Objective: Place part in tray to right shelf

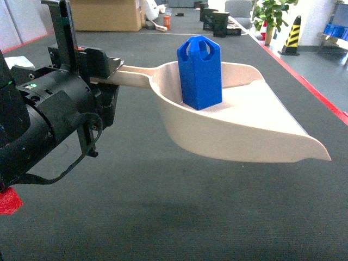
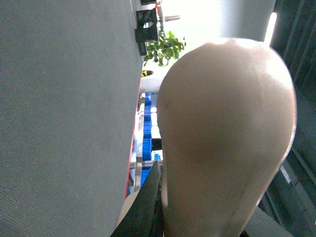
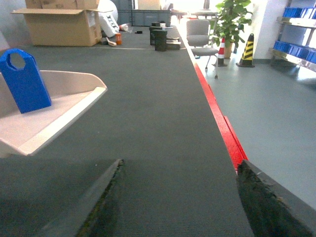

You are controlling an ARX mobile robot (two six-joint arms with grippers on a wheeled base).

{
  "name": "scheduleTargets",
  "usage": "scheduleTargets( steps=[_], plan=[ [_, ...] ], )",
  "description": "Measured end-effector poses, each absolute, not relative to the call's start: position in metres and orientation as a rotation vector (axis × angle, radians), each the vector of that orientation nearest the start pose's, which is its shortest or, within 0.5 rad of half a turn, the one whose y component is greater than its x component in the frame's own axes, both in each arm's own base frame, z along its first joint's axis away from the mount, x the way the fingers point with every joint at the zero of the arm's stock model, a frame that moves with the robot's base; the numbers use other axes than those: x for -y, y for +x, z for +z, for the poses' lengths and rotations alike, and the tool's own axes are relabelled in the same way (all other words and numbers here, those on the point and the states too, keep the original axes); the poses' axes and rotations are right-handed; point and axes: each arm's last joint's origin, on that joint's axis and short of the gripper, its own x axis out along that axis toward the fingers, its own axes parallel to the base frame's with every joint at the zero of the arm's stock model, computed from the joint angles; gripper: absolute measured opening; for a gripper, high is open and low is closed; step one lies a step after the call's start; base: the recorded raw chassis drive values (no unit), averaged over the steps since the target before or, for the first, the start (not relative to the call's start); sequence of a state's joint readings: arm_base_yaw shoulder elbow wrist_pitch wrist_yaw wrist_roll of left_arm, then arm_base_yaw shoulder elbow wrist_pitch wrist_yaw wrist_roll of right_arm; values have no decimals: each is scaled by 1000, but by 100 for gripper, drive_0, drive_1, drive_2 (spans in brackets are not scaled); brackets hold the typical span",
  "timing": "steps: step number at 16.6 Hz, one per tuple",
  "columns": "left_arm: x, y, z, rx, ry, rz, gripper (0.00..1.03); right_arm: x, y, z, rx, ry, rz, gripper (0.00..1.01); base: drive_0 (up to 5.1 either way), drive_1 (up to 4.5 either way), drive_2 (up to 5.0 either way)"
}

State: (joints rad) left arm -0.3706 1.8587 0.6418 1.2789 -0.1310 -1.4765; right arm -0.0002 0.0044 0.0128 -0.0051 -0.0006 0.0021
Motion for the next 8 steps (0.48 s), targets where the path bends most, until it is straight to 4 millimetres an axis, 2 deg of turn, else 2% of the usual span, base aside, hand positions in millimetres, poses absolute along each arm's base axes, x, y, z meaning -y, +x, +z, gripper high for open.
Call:
scheduleTargets(
  steps=[3, 8],
  plan=[
    [115, 312, 154, -119, -1485, -230, 17, 0, 97, 167, 4, 2, 0, 98, 468, -165, -357],
    [117, 311, 154, -128, -1484, -238, 17, 0, 97, 167, 4, 2, 0, 98, 482, -169, -324]
  ],
)
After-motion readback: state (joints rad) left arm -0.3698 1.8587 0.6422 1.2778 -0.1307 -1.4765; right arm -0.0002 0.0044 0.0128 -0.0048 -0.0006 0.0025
